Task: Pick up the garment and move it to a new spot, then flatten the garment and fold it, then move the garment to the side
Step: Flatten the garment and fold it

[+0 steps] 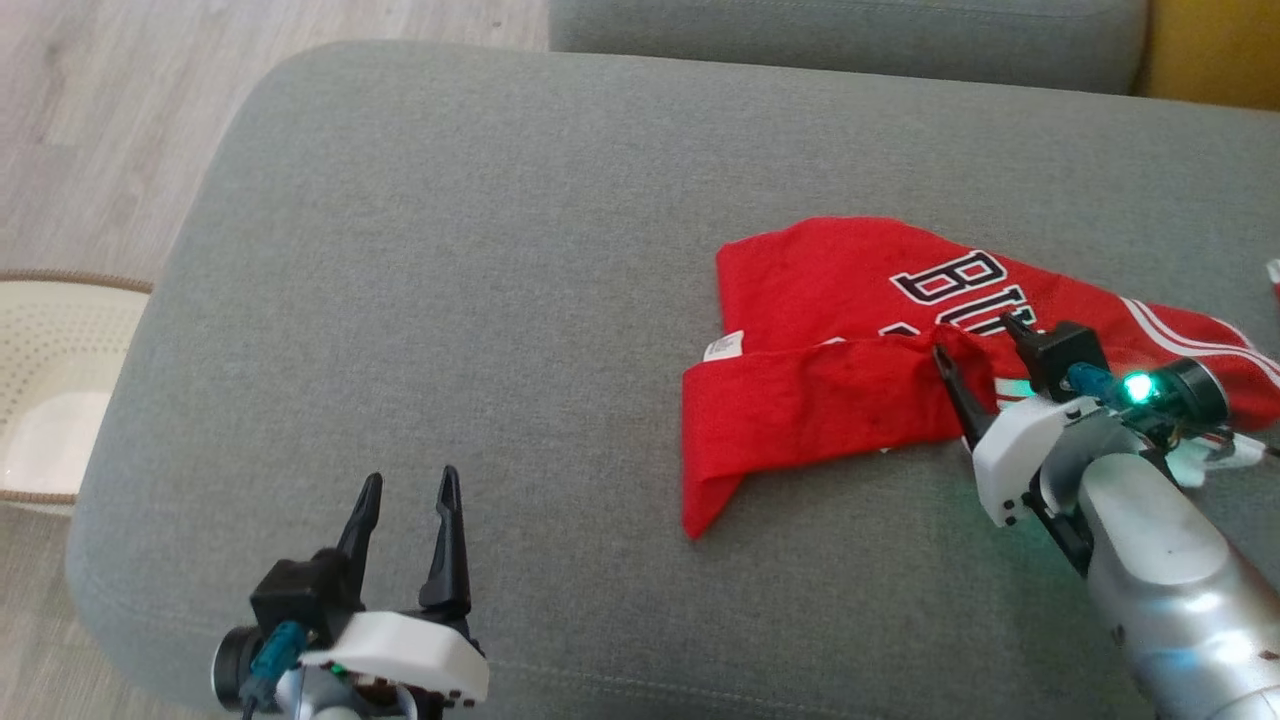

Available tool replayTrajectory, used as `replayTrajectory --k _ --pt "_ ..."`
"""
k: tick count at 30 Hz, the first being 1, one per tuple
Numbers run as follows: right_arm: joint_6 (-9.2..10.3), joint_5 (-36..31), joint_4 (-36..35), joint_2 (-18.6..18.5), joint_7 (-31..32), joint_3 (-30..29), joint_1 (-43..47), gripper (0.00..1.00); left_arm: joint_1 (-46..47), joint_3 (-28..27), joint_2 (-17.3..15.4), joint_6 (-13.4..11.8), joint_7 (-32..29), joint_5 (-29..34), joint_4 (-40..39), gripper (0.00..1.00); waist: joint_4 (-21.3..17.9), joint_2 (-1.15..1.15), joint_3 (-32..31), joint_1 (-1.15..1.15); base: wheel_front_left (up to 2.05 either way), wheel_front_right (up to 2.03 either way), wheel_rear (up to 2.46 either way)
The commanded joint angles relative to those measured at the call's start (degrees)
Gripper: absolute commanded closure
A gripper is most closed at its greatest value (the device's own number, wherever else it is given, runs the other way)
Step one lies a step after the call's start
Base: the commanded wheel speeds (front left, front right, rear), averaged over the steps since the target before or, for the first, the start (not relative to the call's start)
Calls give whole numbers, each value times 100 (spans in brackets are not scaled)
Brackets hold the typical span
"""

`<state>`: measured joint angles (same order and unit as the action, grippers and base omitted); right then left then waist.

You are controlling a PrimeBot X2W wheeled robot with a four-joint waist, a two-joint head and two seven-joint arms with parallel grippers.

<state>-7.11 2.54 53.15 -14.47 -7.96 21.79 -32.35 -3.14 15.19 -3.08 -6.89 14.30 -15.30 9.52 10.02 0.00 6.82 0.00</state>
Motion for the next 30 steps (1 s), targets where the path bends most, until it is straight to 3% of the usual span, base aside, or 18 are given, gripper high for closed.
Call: replayTrajectory --k 1,3,5,7,12,17,30 --pt "-37 -35 -57 10 -17 62 -131 0 261 -182 20 -27 70 -18 -182 0 25 0 16 0 0 0 0" --pt "-37 -69 192 40 42 78 -215 50 272 -176 20 -34 70 -27 -183 0 47 0 25 0 0 0 0" --pt "-37 -71 394 68 69 108 -294 70 276 -178 20 -45 70 -36 -192 0 45 0 34 0 0 0 0" --pt "-37 -63 540 91 23 134 -376 100 276 -185 20 -52 70 -41 -199 0 25 0 41 0 0 0 0" --pt "-37 27 672 163 -305 148 -548 100 257 -220 20 -65 70 -33 -212 0 -124 0 17 0 0 0 0" --pt "-37 155 357 220 -595 176 -514 100 213 -285 20 -66 70 -17 -217 0 -392 0 -61 0 0 0 0" --pt "-37 315 -1806 6 -661 122 1094 100 182 -441 20 -4 70 62 -255 0 -1369 0 -80 0 0 0 0"
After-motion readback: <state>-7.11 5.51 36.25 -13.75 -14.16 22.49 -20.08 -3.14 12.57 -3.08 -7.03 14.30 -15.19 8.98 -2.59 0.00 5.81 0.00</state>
